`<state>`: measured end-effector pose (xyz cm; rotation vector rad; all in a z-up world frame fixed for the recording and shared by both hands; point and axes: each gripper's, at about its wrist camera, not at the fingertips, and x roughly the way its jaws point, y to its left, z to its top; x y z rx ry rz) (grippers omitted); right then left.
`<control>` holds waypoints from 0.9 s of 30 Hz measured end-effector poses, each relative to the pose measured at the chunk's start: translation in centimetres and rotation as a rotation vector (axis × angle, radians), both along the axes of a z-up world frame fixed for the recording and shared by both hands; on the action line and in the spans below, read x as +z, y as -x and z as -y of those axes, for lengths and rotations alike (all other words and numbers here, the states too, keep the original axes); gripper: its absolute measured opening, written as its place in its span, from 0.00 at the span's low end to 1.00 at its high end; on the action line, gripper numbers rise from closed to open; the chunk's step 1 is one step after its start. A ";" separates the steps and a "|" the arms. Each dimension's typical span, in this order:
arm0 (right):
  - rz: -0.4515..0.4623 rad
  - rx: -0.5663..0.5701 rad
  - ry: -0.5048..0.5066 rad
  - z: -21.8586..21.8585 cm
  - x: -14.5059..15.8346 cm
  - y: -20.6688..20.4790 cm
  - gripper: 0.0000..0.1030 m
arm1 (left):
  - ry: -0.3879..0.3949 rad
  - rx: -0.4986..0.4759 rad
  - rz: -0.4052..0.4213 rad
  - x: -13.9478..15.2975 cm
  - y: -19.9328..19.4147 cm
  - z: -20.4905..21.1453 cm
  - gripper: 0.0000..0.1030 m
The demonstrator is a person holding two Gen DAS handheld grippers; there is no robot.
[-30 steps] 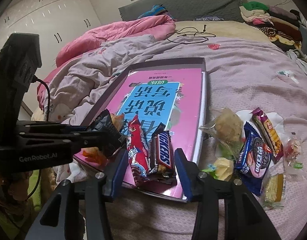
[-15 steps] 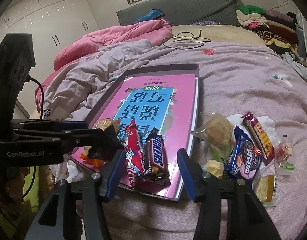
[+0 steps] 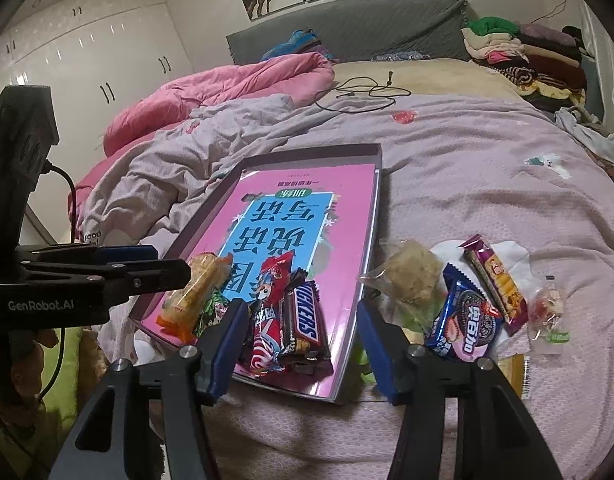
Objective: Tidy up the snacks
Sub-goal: 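Open the left tool to release the black bag while the right tool releases the Snickers, then move both open tools back toward the snack pile beside the tray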
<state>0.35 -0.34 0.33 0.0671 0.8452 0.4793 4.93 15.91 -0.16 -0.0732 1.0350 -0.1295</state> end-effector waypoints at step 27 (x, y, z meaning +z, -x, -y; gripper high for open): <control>0.091 -0.071 -0.008 3.3 2.7 0.9 0.61 | -0.019 -0.020 0.042 2.1 1.0 2.5 0.69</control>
